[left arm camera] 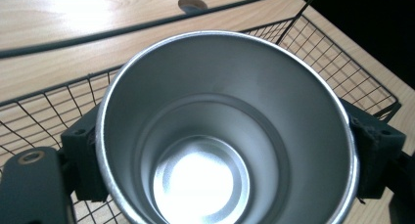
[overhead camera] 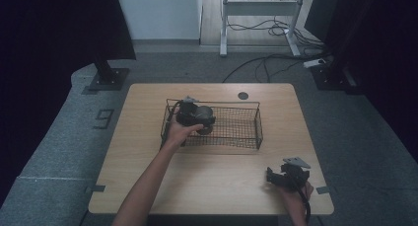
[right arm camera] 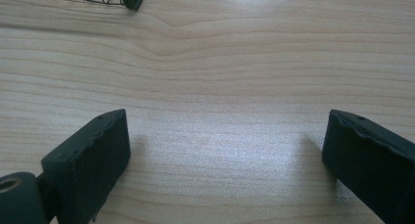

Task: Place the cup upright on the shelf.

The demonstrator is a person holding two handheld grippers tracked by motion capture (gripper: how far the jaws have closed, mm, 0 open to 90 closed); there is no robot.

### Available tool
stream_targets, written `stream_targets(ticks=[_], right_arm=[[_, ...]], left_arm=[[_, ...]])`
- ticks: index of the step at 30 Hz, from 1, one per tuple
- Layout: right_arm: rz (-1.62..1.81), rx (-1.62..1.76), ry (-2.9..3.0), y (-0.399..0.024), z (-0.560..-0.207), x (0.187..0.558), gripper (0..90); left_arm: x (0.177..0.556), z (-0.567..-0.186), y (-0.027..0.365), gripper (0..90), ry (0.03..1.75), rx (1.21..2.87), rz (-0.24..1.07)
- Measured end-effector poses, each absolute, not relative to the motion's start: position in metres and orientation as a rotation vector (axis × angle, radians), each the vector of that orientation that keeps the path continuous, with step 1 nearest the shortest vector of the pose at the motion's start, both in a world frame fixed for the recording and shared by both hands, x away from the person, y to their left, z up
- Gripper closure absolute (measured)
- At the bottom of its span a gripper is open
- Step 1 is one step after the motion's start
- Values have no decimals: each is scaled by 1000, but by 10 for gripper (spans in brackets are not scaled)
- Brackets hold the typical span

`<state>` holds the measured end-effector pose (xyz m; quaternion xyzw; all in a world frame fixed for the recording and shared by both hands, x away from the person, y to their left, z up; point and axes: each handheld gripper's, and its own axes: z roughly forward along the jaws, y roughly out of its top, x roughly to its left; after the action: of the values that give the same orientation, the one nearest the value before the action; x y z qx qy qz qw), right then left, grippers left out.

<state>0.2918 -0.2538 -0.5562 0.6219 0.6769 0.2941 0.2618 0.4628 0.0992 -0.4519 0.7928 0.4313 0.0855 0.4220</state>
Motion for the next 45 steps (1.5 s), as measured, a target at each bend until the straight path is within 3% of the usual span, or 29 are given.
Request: stream_targets(ticks=[45], right_arm=[[796, 1683, 1832, -254, -556, 292, 38]], left_arm=[[475, -482, 90, 136, 1166, 2115, 211]])
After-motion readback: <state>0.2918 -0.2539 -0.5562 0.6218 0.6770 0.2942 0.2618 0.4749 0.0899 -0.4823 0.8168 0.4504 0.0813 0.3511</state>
